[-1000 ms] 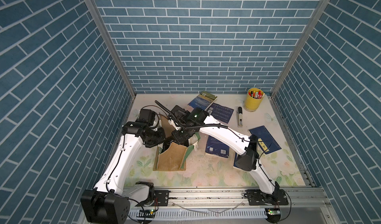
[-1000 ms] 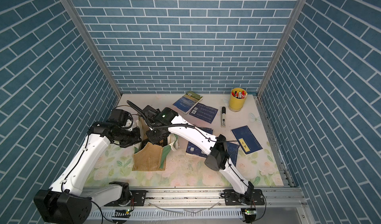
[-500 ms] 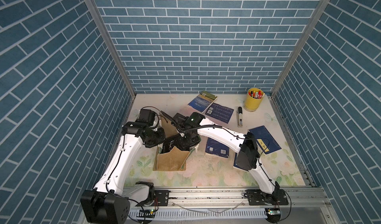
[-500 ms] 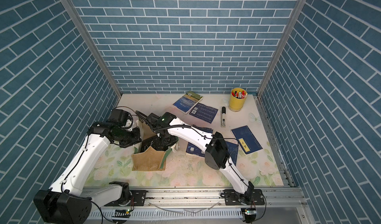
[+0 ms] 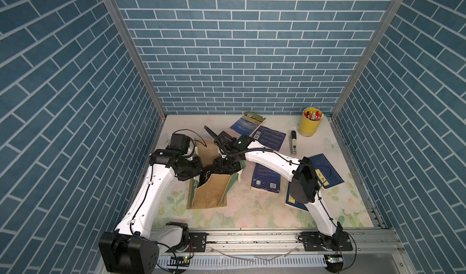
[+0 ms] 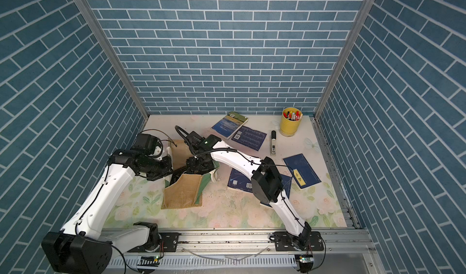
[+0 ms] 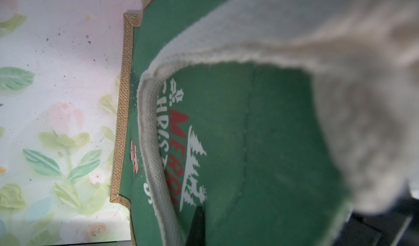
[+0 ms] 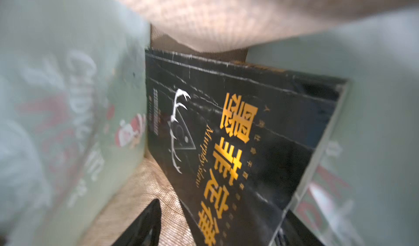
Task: Take out the books from the canvas bag
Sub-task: Pick up the book from the canvas bag.
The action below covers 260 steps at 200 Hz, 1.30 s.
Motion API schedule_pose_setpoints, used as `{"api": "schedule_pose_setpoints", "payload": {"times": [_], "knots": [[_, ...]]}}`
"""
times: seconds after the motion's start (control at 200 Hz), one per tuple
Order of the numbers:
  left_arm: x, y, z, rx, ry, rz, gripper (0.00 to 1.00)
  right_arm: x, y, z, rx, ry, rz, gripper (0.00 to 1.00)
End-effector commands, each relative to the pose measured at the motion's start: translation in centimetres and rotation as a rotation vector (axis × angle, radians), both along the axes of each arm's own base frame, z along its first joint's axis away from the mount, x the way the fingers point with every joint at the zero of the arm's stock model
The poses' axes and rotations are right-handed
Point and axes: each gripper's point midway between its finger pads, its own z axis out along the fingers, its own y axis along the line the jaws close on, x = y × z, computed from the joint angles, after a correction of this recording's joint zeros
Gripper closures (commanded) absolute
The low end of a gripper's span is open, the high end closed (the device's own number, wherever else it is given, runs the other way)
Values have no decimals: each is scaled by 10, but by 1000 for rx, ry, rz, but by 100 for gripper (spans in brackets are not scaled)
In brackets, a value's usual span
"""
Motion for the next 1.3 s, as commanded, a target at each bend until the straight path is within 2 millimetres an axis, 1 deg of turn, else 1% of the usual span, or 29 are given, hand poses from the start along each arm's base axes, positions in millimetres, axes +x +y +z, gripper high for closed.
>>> {"api": "schedule_pose_setpoints", "payload": {"times": [0.0, 0.095, 0.23, 0.345, 0.47, 0.59, 0.65, 0.69, 0.695, 0.7, 0.74, 0.935, 1.035, 1.095, 1.185, 1.295], "knots": [[-3, -2, -7, -14, 29, -2, 96, 7, 31, 16, 138, -14, -3, 28], [-3, -2, -6, -16, 28, -4, 96, 9, 42, 26, 205, -42, 27, 33], [-1, -3, -5, -19, 24, -5, 96, 12, 55, 46, 315, -90, 56, 42], [0, -4, -4, -24, 21, -7, 96, 13, 62, 56, 368, -108, 79, 59], [1, -5, -4, -28, 18, -10, 96, 12, 68, 64, 406, -120, 101, 81], [2, -6, -3, -32, 12, -15, 96, 13, 68, 77, 433, -152, 112, 95], [3, -6, -2, -34, 6, -19, 96, 15, 68, 78, 434, -163, 112, 99], [3, -7, -1, -36, 2, -22, 96, 16, 68, 78, 432, -168, 111, 100], [3, -7, -1, -37, 3, -22, 96, 15, 66, 87, 444, -177, 111, 100], [3, -7, -1, -36, 3, -22, 96, 15, 66, 92, 451, -182, 111, 100], [4, -7, 0, -37, 0, -21, 96, 15, 65, 99, 461, -191, 109, 100], [9, -8, 2, -43, -10, -25, 96, 16, 63, 108, 467, -205, 109, 100], [9, -8, 3, -38, -10, -25, 96, 16, 59, 116, 452, -223, 109, 100], [9, -6, 5, -29, -13, -26, 96, 17, 52, 123, 431, -247, 104, 100], [10, -3, 7, -7, -19, -25, 96, 20, 35, 135, 393, -288, 96, 100], [12, -2, 9, -1, -24, -26, 96, 24, 12, 155, 361, -347, 73, 100]]}}
